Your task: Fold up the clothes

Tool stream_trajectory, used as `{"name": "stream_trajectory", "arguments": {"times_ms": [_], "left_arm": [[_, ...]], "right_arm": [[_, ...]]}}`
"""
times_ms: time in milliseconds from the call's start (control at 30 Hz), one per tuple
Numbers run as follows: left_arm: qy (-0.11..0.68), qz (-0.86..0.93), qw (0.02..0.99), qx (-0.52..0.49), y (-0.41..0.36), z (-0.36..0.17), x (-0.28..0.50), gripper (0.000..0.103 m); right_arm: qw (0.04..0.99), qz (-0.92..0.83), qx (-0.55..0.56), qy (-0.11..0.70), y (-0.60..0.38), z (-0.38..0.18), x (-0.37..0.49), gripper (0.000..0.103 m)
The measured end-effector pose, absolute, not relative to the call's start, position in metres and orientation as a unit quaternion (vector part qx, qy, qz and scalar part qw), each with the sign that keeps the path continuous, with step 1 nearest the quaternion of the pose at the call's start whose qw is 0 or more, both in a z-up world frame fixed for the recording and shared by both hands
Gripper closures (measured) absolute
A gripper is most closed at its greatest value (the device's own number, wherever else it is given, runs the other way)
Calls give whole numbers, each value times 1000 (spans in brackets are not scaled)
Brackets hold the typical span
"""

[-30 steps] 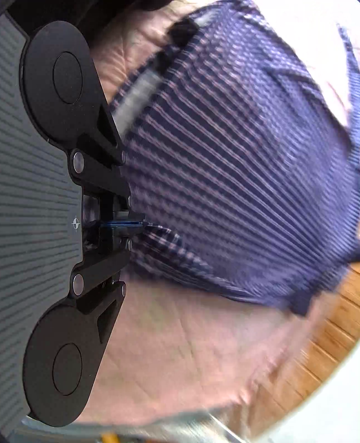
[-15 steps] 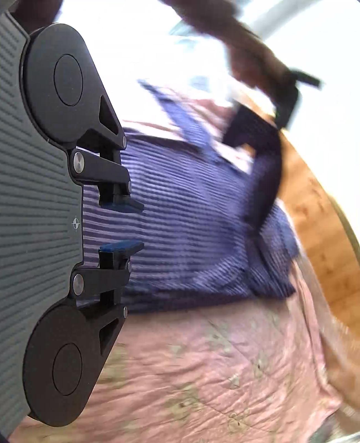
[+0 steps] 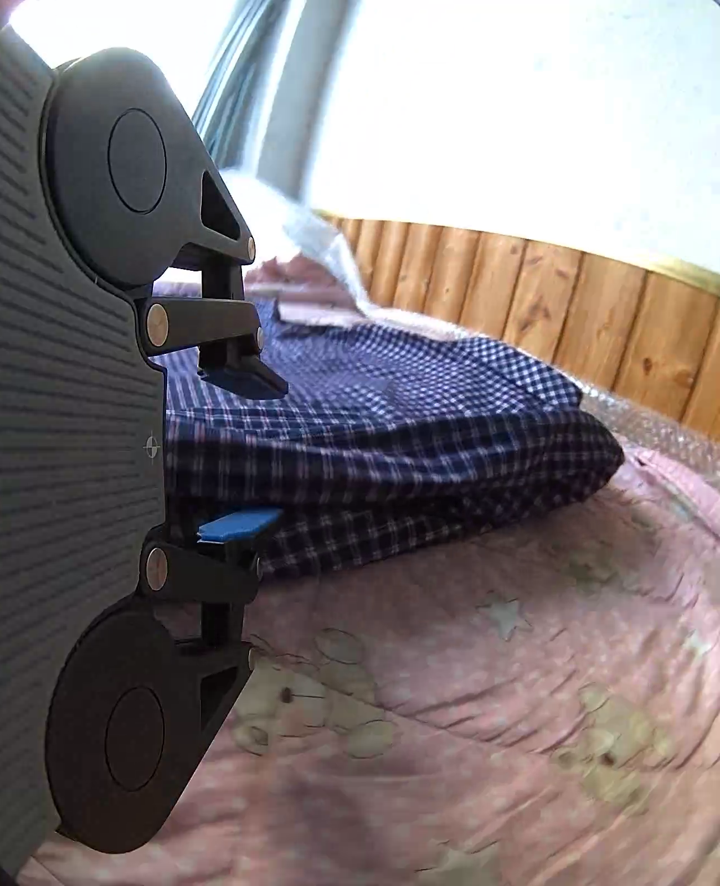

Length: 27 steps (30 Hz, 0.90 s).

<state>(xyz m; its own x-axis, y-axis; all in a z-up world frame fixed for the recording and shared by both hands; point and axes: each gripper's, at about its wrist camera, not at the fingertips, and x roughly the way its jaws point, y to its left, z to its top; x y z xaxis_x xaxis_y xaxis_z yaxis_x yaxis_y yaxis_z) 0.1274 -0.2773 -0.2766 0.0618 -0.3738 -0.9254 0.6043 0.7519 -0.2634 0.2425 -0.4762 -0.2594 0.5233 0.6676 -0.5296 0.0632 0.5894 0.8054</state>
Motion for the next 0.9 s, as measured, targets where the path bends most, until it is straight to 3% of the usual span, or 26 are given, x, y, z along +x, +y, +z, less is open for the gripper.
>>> {"name": "stream_trajectory", "arguments": {"times_ms": [100,167,333,400,500,633,833,900], "left_arm": [[586,-334,736,53,-263,-268,121,61],[582,-320,747,14,-243,-263,119,36],[603,-265,741,-134,-164,-266,119,36],[584,-212,759,-197,-108,-262,120,35],[535,-96,787,-291,0,-254,122,27],[452,86,795,-395,164,-257,129,21],[386,251,762,-456,385,-295,135,21],[345,244,765,-487,419,-303,137,8]], "right_arm": [[820,181,292,458,-461,-252,254,57],[844,179,236,446,-454,-240,254,57],[874,230,166,394,-434,-215,238,57],[853,250,108,446,-414,-234,242,61],[859,227,46,457,-401,-236,240,66],[894,203,43,398,-398,-191,232,55],[896,172,38,408,-358,-160,206,53],[891,167,38,420,-333,-158,196,53]]}}
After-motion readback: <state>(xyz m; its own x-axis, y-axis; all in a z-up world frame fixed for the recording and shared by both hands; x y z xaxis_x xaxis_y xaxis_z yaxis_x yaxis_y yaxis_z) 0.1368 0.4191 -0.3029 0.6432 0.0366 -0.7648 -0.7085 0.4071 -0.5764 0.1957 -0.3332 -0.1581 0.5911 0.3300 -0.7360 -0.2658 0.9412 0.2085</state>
